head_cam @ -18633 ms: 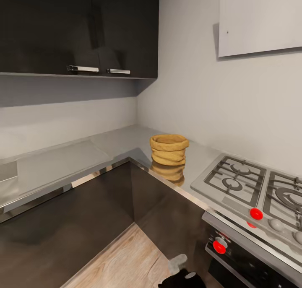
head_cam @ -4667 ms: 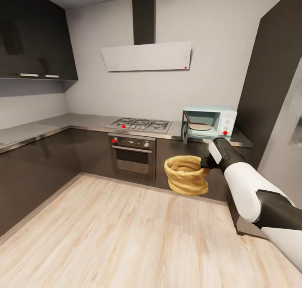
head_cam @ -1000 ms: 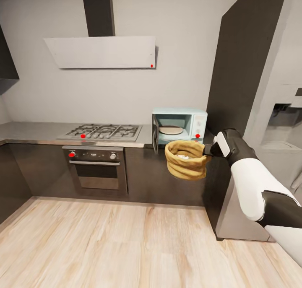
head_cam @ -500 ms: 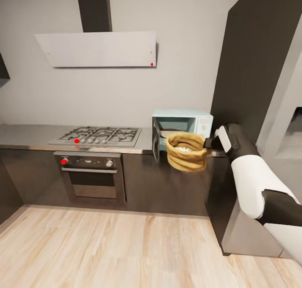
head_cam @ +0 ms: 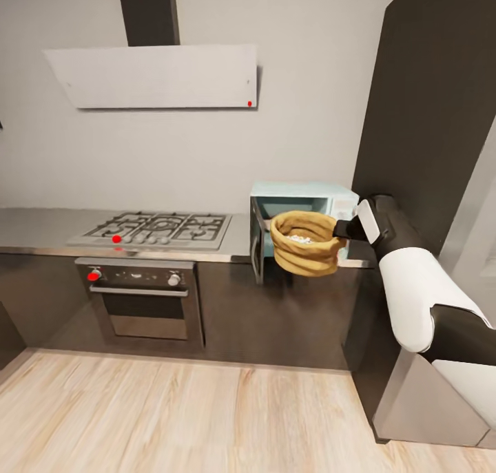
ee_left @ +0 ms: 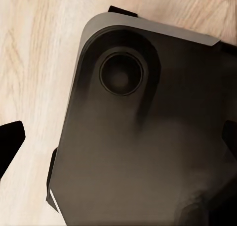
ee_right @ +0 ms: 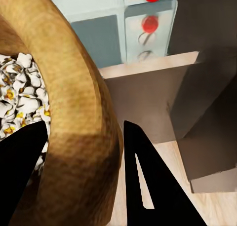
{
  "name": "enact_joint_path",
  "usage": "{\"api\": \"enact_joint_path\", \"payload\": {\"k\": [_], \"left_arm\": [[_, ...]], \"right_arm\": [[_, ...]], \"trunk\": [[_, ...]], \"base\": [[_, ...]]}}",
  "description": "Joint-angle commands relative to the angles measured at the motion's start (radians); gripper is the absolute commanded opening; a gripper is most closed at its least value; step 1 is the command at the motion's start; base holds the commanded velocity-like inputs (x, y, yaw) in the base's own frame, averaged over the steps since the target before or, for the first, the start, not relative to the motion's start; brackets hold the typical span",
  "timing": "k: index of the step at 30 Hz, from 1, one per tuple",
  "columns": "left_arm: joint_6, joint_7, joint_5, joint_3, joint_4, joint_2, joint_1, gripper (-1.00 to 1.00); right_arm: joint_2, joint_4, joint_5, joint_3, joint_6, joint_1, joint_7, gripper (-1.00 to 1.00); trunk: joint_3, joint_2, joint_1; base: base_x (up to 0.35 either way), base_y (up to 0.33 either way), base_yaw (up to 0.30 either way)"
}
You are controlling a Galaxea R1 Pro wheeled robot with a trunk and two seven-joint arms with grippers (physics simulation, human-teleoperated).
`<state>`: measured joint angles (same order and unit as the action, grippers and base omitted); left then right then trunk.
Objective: In the kitchen, take the popcorn bag from the countertop, put it into the microwave, and heat it until the popcorn is cooked so the cooked popcorn ends up inside the bag.
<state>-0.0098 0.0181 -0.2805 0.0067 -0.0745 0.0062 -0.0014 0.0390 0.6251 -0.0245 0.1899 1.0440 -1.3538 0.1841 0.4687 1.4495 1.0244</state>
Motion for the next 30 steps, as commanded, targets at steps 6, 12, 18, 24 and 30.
{"api": "enact_joint_path", "payload": {"k": [6,12,18,24,30], "left_arm": [[-0.001,0.002,-0.004,0.0,-0.001,0.0,0.0,1.0],[-0.002,0.002,-0.003,0.0,-0.001,0.0,0.0,1.0],[-0.001,0.002,-0.003,0.0,-0.001,0.0,0.0,1.0],[-0.001,0.0,-0.003,-0.001,-0.001,0.0,0.0,1.0],[-0.002,0.0,-0.002,0.0,-0.001,0.0,0.0,1.0]], "right_arm": [[-0.001,0.001,-0.001,0.0,0.003,-0.001,0.006,-1.0],[-0.002,0.002,0.003,-0.003,0.003,-0.001,0.007,-1.0],[-0.002,0.002,0.002,-0.004,0.003,-0.001,0.011,-1.0],[-0.004,0.002,-0.001,-0.002,0.003,-0.001,0.009,-1.0],[-0.004,0.001,-0.002,0.0,0.003,-0.001,0.009,-1.0]], "trunk": [[0.001,0.0,0.001],[0.001,0.0,0.001],[0.001,0.0,0.001],[0.001,0.0,0.001],[0.001,0.0,0.001]], "base": [[0.32,0.0,0.0],[0.321,0.0,0.0],[0.321,0.0,0.0],[0.321,0.0,0.0],[0.307,0.0,0.0]]}}
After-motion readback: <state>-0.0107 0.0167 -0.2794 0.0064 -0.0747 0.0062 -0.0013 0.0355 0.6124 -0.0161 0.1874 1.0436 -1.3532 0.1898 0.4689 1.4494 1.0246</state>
